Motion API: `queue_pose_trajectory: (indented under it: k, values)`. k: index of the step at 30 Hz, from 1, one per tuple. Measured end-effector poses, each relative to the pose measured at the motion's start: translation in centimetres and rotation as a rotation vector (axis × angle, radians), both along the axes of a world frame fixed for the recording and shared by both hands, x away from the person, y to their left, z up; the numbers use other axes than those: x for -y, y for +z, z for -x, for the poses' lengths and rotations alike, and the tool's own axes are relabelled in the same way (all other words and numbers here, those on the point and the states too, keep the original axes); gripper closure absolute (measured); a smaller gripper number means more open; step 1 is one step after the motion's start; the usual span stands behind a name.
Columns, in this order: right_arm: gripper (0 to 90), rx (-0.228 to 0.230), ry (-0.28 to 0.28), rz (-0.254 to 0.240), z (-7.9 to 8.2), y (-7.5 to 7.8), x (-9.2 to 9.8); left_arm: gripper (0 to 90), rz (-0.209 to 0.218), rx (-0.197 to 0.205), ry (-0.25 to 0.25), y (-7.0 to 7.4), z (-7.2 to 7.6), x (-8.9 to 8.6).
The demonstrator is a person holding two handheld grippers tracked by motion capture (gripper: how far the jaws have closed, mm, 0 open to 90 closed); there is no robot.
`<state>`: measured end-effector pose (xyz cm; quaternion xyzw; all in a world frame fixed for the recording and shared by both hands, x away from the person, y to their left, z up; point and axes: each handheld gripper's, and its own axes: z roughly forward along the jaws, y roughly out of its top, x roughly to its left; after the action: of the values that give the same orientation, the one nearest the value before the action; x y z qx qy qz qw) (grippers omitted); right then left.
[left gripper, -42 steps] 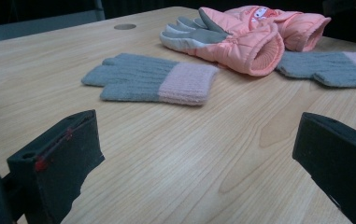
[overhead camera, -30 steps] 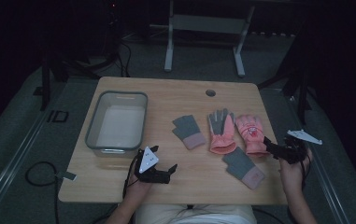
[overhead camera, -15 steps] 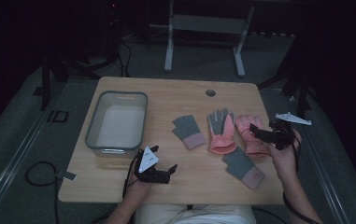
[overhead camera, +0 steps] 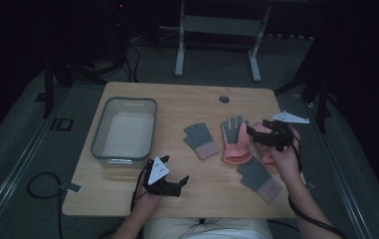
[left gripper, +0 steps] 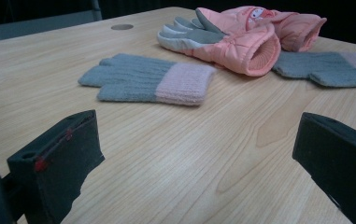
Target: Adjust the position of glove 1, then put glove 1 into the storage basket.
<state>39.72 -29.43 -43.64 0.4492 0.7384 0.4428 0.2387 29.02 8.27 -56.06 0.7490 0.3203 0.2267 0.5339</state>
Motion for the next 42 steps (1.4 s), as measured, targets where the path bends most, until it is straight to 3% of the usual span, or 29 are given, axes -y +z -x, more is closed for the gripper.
queue_pose_trajectory:
  k: [11, 17, 20, 23, 24, 27, 30, 31, 36, 42]
  values:
    - [36.8, -0.019, 0.169, 0.035, -1.6, -0.3, -5.8, 0.7, -0.001, 0.003, -0.004, 0.0, 0.0, 0.0]
    - [43.3, -0.030, 0.212, 0.051, -2.9, -1.0, -8.1, 0.7, -0.001, 0.003, -0.007, 0.0, 0.0, 0.0]
    - [46.3, -0.036, 0.234, 0.073, -3.6, -1.7, -9.2, 0.7, 0.001, 0.003, -0.007, 0.0, 0.0, 0.0]
    - [51.0, -0.074, 0.251, 0.121, -4.5, -2.8, -10.5, 0.7, 0.000, 0.004, -0.008, 0.0, 0.0, 0.0]
    - [57.0, -0.083, 0.261, 0.138, -4.7, -3.1, -10.8, 0.7, 0.001, 0.005, -0.008, 0.0, 0.0, 0.0]
    - [59.1, -0.098, 0.285, 0.180, -5.1, -3.9, -11.3, 0.7, 0.002, 0.004, -0.010, 0.0, 0.0, 0.0]
    - [60.6, -0.124, 0.314, 0.196, -5.6, -4.6, -11.8, 0.7, 0.001, 0.004, -0.010, 0.0, 0.1, 0.0]
    - [63.0, -0.172, 0.347, 0.199, -6.6, -5.7, -12.2, 0.7, 0.002, 0.004, -0.010, 0.0, 0.0, 0.0]
    - [64.6, -0.221, 0.372, 0.214, -7.6, -7.3, -13.0, 0.7, 0.003, 0.003, -0.012, 0.0, 0.0, 0.0]
    - [64.7, -0.221, 0.408, 0.278, -8.0, -8.3, -14.3, 0.7, 0.004, 0.002, -0.011, 0.0, 0.1, 0.0]
